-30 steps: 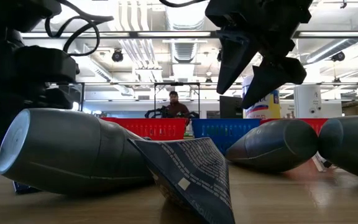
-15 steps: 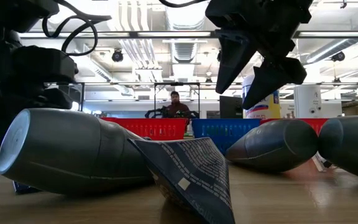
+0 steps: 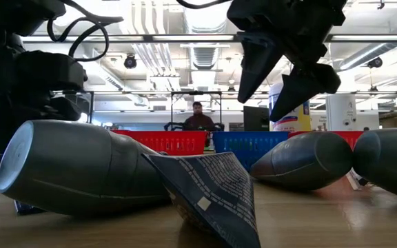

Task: Pick & Place Travel size toiletries

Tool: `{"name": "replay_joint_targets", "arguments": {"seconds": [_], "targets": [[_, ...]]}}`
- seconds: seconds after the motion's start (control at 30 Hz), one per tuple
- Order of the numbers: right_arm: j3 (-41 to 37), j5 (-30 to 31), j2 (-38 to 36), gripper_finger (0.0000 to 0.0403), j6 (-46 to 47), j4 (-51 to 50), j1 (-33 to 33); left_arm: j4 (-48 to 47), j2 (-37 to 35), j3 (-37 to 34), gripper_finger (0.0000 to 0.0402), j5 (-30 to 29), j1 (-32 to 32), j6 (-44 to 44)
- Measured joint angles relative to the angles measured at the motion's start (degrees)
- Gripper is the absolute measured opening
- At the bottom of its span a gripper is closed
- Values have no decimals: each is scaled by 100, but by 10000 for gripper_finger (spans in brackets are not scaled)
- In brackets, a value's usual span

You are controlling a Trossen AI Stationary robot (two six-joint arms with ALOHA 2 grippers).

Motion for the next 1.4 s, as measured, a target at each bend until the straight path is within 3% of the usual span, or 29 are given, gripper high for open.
{"name": "replay_joint_targets", "arguments": {"seconds": [0.27, 0.63, 0.77, 1.1, 1.4], "targets": [[22, -2, -59, 347, -5, 14, 2, -219, -624, 138, 28, 84, 0, -256], [28, 0, -109, 335, -24, 20, -25, -186, -2224, 114, 30, -1055, 151, -1537], [28, 46, -114, 321, -23, 35, -111, 180, -2555, 116, 35, -1178, 377, -2072], [115, 76, -211, 286, -13, 66, -452, 456, -2372, 26, 25, -1448, 739, -3339], [313, 684, -683, 256, -334, 69, -749, 1391, -2145, -692, 25, -1744, 1120, -4608]]}}
